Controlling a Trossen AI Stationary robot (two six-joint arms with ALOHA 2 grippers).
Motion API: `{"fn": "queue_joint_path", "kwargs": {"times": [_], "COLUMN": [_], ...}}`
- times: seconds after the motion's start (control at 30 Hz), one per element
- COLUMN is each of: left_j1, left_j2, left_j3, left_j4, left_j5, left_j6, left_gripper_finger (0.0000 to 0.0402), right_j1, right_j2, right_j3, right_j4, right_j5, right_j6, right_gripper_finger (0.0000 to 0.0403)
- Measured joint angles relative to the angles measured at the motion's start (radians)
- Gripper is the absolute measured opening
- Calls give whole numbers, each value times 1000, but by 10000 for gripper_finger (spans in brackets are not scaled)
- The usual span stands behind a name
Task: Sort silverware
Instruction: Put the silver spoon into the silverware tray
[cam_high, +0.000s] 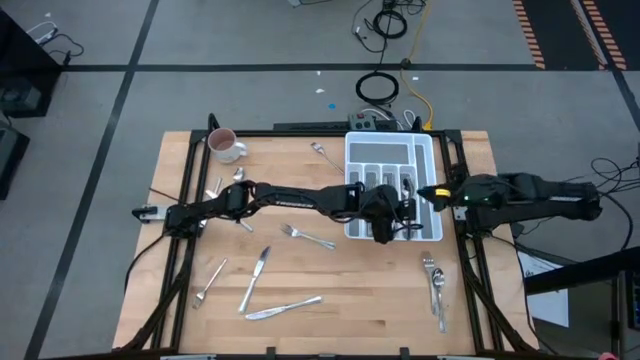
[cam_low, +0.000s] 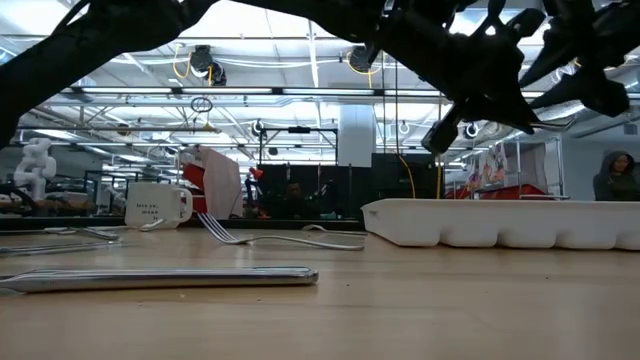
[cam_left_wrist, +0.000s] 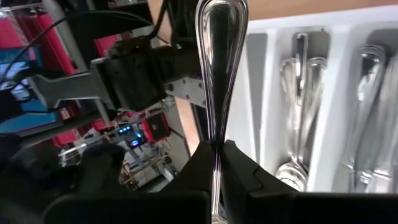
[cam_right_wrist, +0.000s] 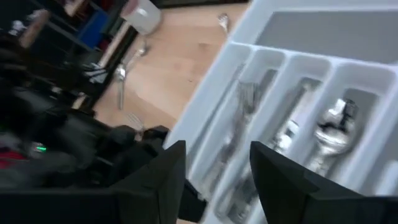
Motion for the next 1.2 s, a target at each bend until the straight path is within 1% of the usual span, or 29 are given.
{"fn": "queue_joint_path", "kwargs": {"times": [0.37,0.6,0.63,0.7,0.87,0.9,1.2], "left_j1": [-19,-22,-22,-23,-24,-24,-24], "left_j2": [0,0,0,0,0,0,0], "left_j3": [0,0,0,0,0,0,0], "left_j4": [-6,-2,-5,-8,-8,-8,-3], "left_j5": [2,0,-3,-4,-5,-4,0], "left_j6": [0,1,1,1,1,1,0], "left_gripper_finger": [11,11,11,11,11,11,11], "right_j1": [-1,-51,-60,-83,-122,-130,-188], "right_j2": [112,163,166,170,171,171,173], "right_j3": [-1,-1,-1,-1,-1,-1,-1], "right_j4": [33,35,37,40,68,74,85], "right_j5": [6,-2,-12,-42,-85,-97,-184], "right_j6": [-121,-177,-190,-213,-306,-330,-393], "right_gripper_finger": [167,164,158,133,24,12,1]}}
